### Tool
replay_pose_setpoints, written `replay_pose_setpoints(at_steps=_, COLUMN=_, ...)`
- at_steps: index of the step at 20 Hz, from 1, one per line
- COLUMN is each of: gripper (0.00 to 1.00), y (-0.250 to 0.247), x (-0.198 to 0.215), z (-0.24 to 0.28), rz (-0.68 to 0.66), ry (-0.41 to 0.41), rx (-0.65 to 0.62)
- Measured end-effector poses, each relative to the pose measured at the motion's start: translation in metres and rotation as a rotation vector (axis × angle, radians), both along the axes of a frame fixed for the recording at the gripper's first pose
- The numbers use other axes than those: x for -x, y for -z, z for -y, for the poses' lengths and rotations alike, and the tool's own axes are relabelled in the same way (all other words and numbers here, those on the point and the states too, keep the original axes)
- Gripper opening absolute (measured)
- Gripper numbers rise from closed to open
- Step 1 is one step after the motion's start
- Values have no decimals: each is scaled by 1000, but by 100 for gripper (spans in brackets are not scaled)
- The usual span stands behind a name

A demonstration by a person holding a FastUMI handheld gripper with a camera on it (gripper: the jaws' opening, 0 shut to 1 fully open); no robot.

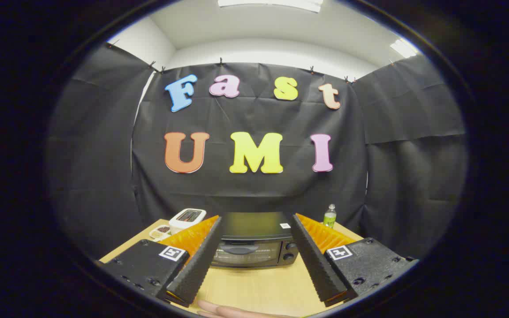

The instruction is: Open the toaster oven, put the food inside, and close the toaster oven door.

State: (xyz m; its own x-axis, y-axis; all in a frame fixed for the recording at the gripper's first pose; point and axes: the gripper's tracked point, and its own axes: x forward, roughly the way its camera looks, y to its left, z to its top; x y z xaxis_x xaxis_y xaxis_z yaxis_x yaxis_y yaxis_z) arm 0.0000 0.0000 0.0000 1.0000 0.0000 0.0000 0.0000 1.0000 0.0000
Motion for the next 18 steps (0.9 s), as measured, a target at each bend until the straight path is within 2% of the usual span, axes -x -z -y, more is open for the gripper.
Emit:
replay_pose_setpoints(at_steps=3, gripper=100, y=2, x=-4, z=12, rz=-5, ry=16, rx=15)
replay_pose_setpoints(at_steps=7, gripper=100, y=3, x=-6, z=19, rz=-5, ry=-5, rx=-34)
replay_pose_setpoints(at_steps=10, gripper=100, y=9, x=-14, z=27, rz=-4, ry=17, rx=-37)
replay_pose_setpoints(at_steps=14, gripper=100, y=26, x=-35, z=6, rz=-13, ry=-27, rx=-30)
replay_pose_setpoints(at_steps=18, gripper=100, y=57, x=-77, z=-21, rz=-56, ry=-58, rx=8)
